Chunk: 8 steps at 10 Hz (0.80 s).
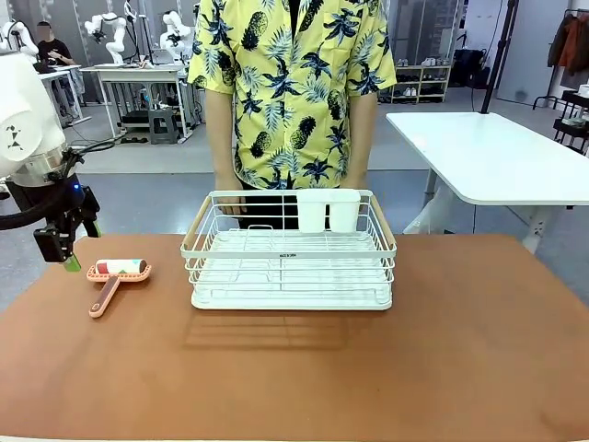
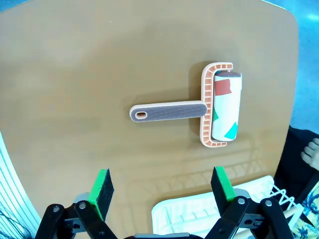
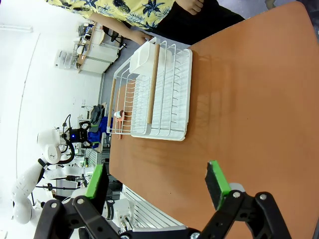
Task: Clean the table.
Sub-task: Place the Lint Roller down when the Dish drying rack is positioned in the middle of the table.
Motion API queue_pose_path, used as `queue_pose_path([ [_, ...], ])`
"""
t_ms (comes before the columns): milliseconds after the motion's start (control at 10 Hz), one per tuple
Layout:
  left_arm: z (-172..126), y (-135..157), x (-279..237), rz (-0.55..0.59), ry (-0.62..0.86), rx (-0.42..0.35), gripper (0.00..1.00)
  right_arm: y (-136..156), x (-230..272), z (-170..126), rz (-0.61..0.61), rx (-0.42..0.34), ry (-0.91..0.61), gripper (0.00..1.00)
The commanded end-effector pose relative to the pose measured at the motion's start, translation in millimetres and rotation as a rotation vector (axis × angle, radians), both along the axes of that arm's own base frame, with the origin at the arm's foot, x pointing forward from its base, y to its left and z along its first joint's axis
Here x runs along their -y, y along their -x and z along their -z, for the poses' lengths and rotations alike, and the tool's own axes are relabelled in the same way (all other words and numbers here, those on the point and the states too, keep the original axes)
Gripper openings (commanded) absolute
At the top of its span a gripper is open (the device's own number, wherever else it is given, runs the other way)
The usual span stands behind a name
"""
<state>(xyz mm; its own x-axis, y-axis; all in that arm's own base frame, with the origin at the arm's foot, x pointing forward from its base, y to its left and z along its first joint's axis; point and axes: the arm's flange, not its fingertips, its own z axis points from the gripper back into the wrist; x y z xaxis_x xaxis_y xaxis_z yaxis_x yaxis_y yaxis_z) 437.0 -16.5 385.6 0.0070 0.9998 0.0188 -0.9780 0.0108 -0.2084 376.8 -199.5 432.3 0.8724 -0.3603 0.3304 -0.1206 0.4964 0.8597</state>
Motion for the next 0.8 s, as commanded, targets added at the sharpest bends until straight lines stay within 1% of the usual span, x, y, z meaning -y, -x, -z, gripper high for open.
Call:
queue_pose_path([
  [0, 1.6, 0.4, -1.0, 0.012, -0.006, 0.007, 1.00, 0.1, -0.4, -2.3, -0.002, 0.020, -0.010, 1.00],
  [700, 1.6, 0.4, -1.0, 0.012, -0.006, 0.007, 1.00, 0.1, -0.4, -2.3, -0.002, 0.020, -0.010, 1.00],
])
